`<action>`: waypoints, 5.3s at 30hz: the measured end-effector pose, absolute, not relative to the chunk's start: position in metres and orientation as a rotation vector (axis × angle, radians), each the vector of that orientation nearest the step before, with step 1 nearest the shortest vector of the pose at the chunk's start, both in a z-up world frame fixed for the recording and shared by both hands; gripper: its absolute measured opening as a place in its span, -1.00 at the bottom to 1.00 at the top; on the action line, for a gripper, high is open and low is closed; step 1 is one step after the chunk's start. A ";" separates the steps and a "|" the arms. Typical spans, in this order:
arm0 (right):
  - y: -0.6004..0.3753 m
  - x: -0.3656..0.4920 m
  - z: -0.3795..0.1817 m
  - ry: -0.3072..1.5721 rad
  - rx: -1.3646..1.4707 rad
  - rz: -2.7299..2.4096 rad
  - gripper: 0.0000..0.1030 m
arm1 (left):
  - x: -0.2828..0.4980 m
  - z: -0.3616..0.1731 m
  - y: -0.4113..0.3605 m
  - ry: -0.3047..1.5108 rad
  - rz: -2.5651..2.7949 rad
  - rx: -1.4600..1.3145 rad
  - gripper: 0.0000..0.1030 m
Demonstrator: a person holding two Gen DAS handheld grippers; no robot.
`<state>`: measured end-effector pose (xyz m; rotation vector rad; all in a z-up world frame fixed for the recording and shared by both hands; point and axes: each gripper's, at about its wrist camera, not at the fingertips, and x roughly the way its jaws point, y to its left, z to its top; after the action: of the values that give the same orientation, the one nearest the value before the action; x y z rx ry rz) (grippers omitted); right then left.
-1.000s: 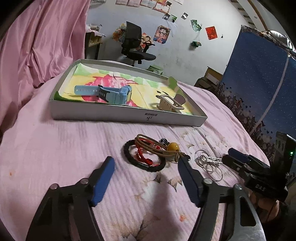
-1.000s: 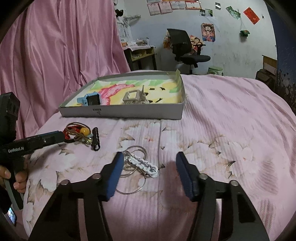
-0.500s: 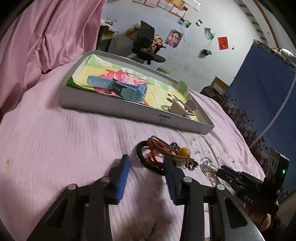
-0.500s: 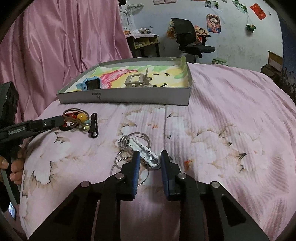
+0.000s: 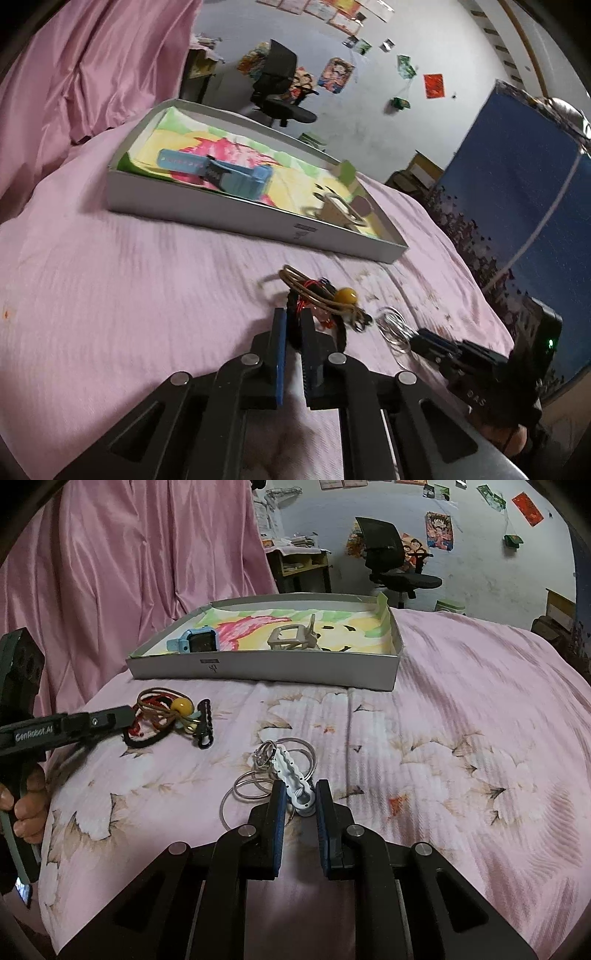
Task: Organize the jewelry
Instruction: 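Grasp the white keychain with the right tool while the left tool grasps the black hair tie, then lower the white keychain into the tray with the right tool while the left tool releases the hair tie there, then withdraw both tools from the tray back over the bed, then grasp a silver key ring with the right tool while the left tool grasps the yellow-bead keychain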
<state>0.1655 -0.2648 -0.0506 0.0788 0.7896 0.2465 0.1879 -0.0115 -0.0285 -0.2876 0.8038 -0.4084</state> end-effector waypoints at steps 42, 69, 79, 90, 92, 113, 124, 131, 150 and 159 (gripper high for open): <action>-0.266 0.133 -0.009 0.622 0.141 0.360 -0.79 | 0.126 0.027 -0.063 0.733 -0.595 -0.159 -0.89; -0.279 0.269 -0.001 0.544 0.188 0.224 -0.79 | 0.264 0.030 -0.063 0.636 -0.476 -0.252 -0.89; -0.275 0.301 -0.036 0.728 0.193 0.220 -0.79 | 0.296 -0.007 -0.075 0.820 -0.388 -0.200 -0.89; -0.279 0.284 -0.032 0.686 0.181 0.203 -0.33 | 0.281 -0.003 -0.076 0.810 -0.325 -0.126 -0.80; -0.281 0.276 -0.024 0.651 0.173 0.194 -0.33 | 0.274 0.001 -0.075 0.793 -0.323 -0.121 -0.66; -0.284 0.149 0.019 0.331 0.112 0.143 0.95 | 0.153 0.029 -0.048 0.459 -0.239 -0.102 0.86; -0.280 0.118 0.014 0.339 0.057 0.141 0.97 | 0.115 0.022 -0.044 0.396 -0.211 -0.046 0.99; -0.284 0.120 0.004 0.428 0.049 0.163 0.97 | 0.116 0.013 -0.041 0.464 -0.249 -0.051 0.99; -0.270 0.136 -0.028 0.663 0.020 0.257 0.07 | 0.151 -0.019 -0.032 0.731 -0.430 -0.210 0.31; -0.266 0.152 -0.044 0.757 0.042 0.286 -0.23 | 0.177 -0.026 -0.038 0.839 -0.446 -0.240 -0.14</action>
<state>0.1518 -0.2663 -0.0436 0.0415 0.7570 0.2857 0.1766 -0.0377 -0.0255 -0.2398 0.8395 -0.4457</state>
